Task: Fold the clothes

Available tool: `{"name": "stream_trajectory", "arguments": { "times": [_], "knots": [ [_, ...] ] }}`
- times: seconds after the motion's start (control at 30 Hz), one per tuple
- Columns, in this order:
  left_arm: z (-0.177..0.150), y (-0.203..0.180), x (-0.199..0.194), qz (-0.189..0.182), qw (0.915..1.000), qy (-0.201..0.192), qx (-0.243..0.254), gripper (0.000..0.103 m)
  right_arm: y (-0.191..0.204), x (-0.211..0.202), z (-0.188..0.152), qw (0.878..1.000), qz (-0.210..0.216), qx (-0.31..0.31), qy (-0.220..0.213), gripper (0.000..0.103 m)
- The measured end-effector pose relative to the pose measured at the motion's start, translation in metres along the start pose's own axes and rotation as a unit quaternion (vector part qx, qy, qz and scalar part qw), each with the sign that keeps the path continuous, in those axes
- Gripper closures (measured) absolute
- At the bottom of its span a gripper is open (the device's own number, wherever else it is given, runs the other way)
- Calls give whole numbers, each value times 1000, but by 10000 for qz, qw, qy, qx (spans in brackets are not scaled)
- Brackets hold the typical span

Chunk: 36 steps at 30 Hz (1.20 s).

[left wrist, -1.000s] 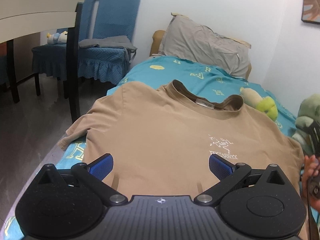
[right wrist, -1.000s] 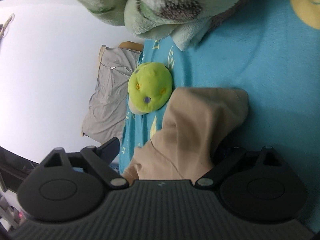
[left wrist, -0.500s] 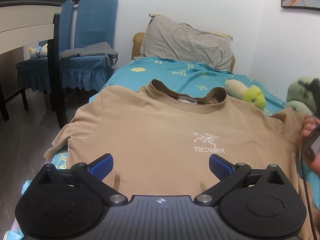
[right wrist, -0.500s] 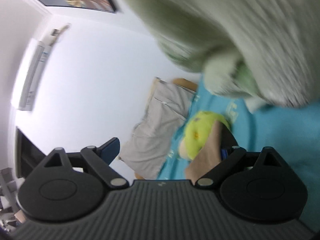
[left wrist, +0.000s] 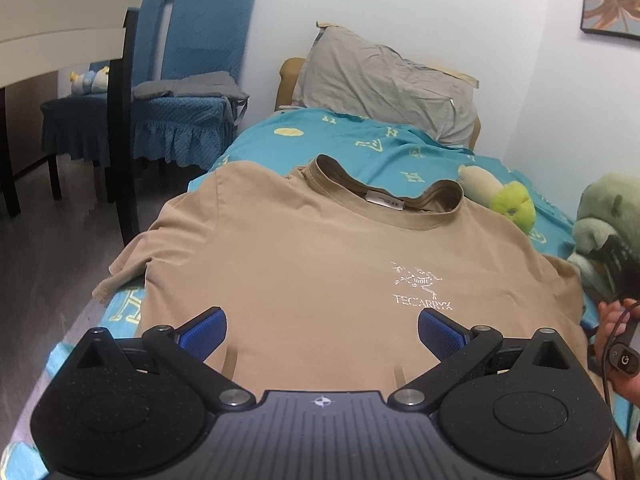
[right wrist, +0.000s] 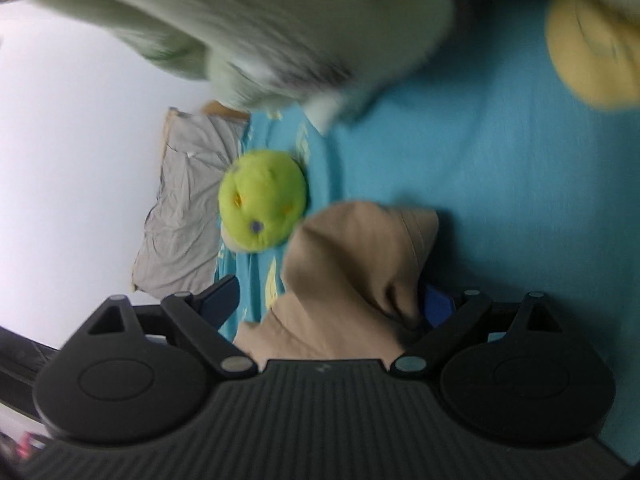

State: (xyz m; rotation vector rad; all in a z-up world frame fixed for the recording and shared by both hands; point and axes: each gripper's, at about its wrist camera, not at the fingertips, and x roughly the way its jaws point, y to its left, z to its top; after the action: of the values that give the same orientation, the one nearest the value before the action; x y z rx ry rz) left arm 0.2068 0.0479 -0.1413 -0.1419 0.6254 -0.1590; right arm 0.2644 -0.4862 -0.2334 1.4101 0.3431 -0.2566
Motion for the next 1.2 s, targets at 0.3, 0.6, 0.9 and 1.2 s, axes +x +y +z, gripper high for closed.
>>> {"name": "stream_trajectory", "arguments": {
  "times": [0.3,0.6,0.9,1.2],
  "knots": [
    [-1,-4,6,-34,10000,62,-6,0,29,50,11,9951,239,-878,392,8],
    [14,-8,-1,-113,9997,-222,-78,0,90,32,-15,9612,-8,-2670,-692,95],
    [46,-1,-50,132,9928,-1162,253,0,192,5,-106,8555,-703,-4731,-1984,95],
    [68,62,-57,769,9886,-1147,-600,0,204,27,-316,6964,-155,-7090,-1098,93]
  ]
}}
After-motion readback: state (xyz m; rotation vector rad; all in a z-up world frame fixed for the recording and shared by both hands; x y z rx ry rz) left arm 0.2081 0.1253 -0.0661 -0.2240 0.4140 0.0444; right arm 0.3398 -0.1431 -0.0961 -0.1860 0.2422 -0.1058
